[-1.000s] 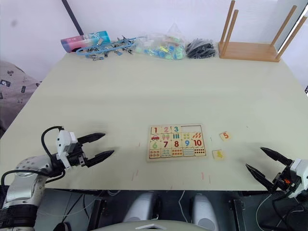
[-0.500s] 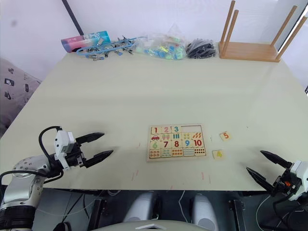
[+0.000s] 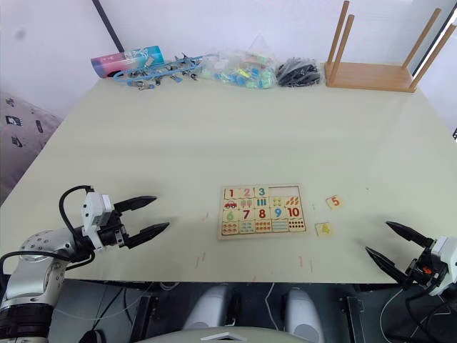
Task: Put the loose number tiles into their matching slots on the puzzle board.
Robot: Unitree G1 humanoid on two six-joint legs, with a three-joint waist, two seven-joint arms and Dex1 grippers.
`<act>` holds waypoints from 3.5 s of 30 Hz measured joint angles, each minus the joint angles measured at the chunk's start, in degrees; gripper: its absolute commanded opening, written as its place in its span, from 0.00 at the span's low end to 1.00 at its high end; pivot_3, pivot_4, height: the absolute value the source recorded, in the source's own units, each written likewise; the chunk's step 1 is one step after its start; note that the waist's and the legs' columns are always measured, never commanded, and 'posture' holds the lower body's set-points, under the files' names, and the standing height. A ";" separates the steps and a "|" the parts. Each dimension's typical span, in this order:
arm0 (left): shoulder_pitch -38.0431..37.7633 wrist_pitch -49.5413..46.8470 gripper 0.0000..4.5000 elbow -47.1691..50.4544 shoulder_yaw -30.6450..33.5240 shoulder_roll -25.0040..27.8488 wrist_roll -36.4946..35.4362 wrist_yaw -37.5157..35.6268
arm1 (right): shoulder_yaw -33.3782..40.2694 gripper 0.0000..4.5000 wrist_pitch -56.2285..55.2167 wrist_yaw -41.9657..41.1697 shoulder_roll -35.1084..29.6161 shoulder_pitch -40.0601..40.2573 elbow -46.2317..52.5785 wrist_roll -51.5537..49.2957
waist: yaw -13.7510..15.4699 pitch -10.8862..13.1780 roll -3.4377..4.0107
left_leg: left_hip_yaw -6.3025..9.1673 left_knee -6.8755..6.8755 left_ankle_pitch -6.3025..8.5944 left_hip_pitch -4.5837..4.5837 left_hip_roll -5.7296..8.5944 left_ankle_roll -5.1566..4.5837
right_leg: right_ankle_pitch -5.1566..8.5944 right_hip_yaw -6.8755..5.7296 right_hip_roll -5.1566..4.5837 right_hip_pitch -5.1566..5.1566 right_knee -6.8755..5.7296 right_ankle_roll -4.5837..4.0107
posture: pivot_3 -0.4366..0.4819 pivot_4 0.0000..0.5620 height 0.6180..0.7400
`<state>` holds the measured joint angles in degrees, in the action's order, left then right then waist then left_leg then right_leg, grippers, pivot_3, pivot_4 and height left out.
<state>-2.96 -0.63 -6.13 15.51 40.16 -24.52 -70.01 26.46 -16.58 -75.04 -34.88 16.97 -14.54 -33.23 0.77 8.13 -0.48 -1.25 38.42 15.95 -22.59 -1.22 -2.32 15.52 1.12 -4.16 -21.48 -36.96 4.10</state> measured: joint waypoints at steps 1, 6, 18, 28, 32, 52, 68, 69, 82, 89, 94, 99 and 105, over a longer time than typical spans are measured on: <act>0.00 -0.04 0.99 0.01 -0.16 0.04 0.00 -0.09 | 0.00 1.00 0.00 -0.11 -0.36 -0.02 -0.05 0.11 | -0.02 0.00 0.00 | 0.00 0.00 0.00 0.00 0.00 0.00 | 0.00 0.00 0.00 0.00 0.00 0.00 | 0.48 0.27 1.00; 0.71 -0.13 0.99 0.02 -0.85 0.23 -0.03 -1.40 | -0.28 1.00 0.04 -0.95 -1.17 -0.86 -0.06 0.61 | -0.01 0.00 0.00 | 0.00 0.00 0.00 0.00 0.00 0.00 | 0.00 0.00 0.01 0.00 0.00 0.00 | 0.48 0.27 1.00; 12.91 5.63 0.99 -5.16 -7.17 2.21 -0.03 -15.24 | -6.54 1.00 5.31 -5.50 -7.31 -5.00 7.25 1.51 | -0.05 0.00 0.01 | -0.01 0.02 -0.01 -0.01 0.04 0.00 | 0.00 -0.01 0.08 0.00 0.01 0.01 | 0.48 0.27 1.00; 19.73 12.02 0.99 -12.69 -16.28 8.71 -5.64 -20.48 | -15.02 1.00 10.13 -8.48 -9.91 -13.17 10.06 4.09 | 0.02 0.03 -0.02 | 0.01 0.05 0.00 -0.04 0.03 -0.01 | -0.01 -0.03 0.10 -0.02 0.02 0.02 | 0.48 0.27 1.00; 21.57 14.67 0.99 -14.54 -20.43 10.86 -9.19 -20.50 | -18.96 1.00 9.81 -10.11 -9.97 -18.09 8.86 6.74 | -0.05 0.04 -0.02 | 0.01 0.05 -0.01 -0.05 0.03 0.00 | -0.01 -0.03 0.12 -0.03 0.01 0.02 | 0.48 0.27 1.00; 21.15 17.68 0.99 -14.57 -24.00 12.38 -15.00 -20.59 | -28.28 1.00 4.99 -12.65 -11.86 -27.52 -1.52 18.51 | 0.03 0.06 -0.02 | 0.00 0.09 -0.01 -0.10 0.05 0.00 | -0.01 -0.05 0.12 -0.05 0.00 0.02 | 0.48 0.27 1.00; 21.23 17.53 1.00 -14.23 -23.99 12.37 -15.00 -20.62 | -29.45 0.49 -1.58 -14.57 -11.88 -29.76 -7.53 18.64 | -0.04 0.02 -0.09 | 0.01 0.11 -0.02 -0.08 0.04 0.00 | -0.01 -0.05 0.13 -0.03 0.00 0.02 | 0.48 0.27 1.00; 21.23 17.50 1.00 -14.22 -23.99 12.37 -15.00 -20.63 | -29.49 0.37 -1.65 -14.68 -11.88 -29.77 -7.76 18.51 | -0.04 0.01 -0.11 | 0.01 0.11 -0.02 -0.07 0.03 0.00 | -0.01 -0.05 0.13 -0.03 0.00 0.02 | 0.48 0.27 1.00; 21.66 18.13 1.00 -14.51 -24.02 12.10 -15.01 -20.65 | -29.22 0.21 2.35 -12.85 -12.53 -27.79 -5.11 17.00 | -0.04 -0.03 -0.18 | 0.02 0.12 -0.02 -0.06 0.01 0.01 | -0.01 -0.05 0.12 -0.03 -0.01 0.02 | 0.48 0.27 1.00; 21.19 18.53 1.00 -14.86 -23.85 11.14 -15.02 -20.67 | -28.60 0.21 16.04 -5.58 -15.35 -25.15 8.12 16.91 | -0.06 0.06 -0.03 | 0.00 0.11 -0.01 -0.08 0.01 0.00 | -0.01 -0.04 0.12 -0.06 -0.03 0.02 | 0.48 0.27 1.00; 20.83 18.40 1.00 -14.85 -22.06 9.46 -14.99 -20.68 | -28.50 0.21 30.38 -0.56 -16.79 -28.69 19.80 14.99 | -0.13 0.07 -0.03 | 0.02 0.11 -0.01 -0.11 0.01 0.00 | -0.01 -0.06 0.12 -0.08 -0.03 0.02 | 0.48 0.27 1.00; 19.81 17.12 1.00 -14.36 -18.92 7.73 -14.46 -20.69 | -33.41 0.21 44.95 2.68 -16.82 -40.07 26.33 15.02 | -0.21 0.08 -0.05 | 0.03 0.11 -0.01 -0.21 -0.01 0.00 | 0.00 -0.07 0.12 -0.18 -0.01 0.02 | 0.48 0.27 1.00; 18.15 14.51 1.00 -12.26 -15.93 6.74 -13.08 -20.66 | -42.07 0.21 54.72 4.15 -14.66 -51.30 26.85 17.77 | -0.06 0.13 -0.10 | 0.04 0.11 -0.01 -0.29 0.01 0.00 | -0.01 -0.10 0.09 -0.24 0.00 0.02 | 0.48 0.27 1.00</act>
<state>15.18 13.89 -18.39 -0.41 46.90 -37.60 -90.67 -15.60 38.14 -70.89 -49.54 -34.33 12.31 -15.46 0.71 8.26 -0.59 -1.20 38.53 15.94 -22.88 -1.21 -2.32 15.51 1.01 -4.07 -21.72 -36.96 4.12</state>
